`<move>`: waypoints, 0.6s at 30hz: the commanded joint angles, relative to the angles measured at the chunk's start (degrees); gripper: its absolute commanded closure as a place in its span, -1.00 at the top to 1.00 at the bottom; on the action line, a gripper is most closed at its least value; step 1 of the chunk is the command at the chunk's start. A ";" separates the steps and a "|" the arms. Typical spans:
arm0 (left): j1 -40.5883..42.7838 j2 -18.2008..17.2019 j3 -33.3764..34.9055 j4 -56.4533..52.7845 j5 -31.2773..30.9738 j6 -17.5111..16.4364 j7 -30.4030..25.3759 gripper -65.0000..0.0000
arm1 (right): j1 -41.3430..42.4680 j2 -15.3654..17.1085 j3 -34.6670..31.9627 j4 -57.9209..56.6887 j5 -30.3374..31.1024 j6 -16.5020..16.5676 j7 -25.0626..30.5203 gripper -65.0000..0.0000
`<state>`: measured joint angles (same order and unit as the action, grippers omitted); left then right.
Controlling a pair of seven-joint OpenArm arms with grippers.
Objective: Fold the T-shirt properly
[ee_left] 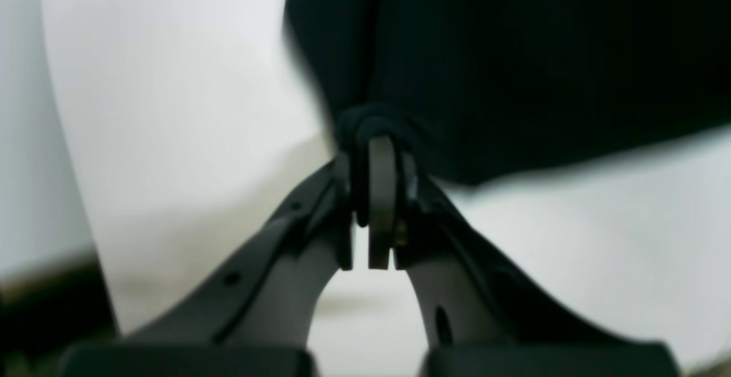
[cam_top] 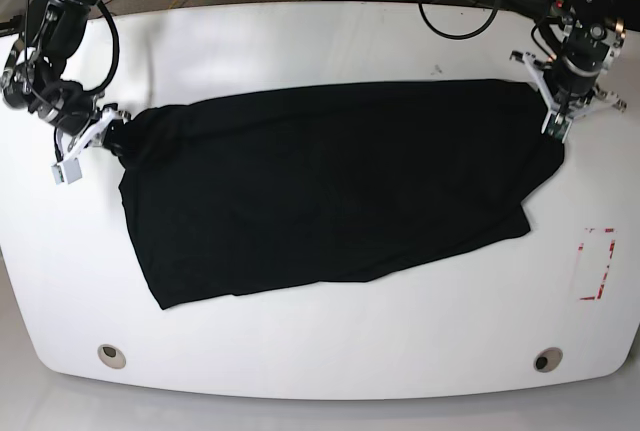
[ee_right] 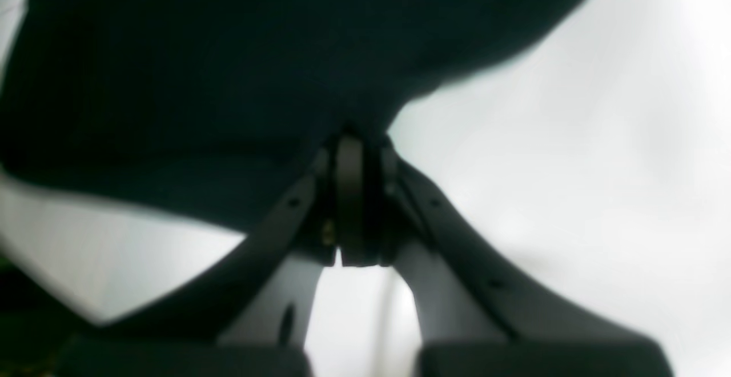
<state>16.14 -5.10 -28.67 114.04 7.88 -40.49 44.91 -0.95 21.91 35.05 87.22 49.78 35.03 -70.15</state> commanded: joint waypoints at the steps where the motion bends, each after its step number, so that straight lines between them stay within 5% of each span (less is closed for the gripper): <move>1: -2.65 -0.74 0.58 0.91 -0.01 0.49 -0.91 -1.00 | 3.54 0.11 0.25 1.00 -0.77 0.36 1.36 -1.00; 9: -13.55 -0.57 2.25 0.91 0.08 0.49 -0.82 -1.00 | 14.80 -1.74 -0.19 1.00 -8.86 0.36 1.36 -1.00; 18: -25.86 -1.62 4.18 0.82 0.69 2.91 1.64 -1.00 | 28.07 -1.21 -10.56 0.82 -17.03 0.36 4.35 -1.00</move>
<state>-7.14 -5.61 -24.32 113.82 8.36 -38.54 46.98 24.21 19.53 24.71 87.02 32.64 35.27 -67.68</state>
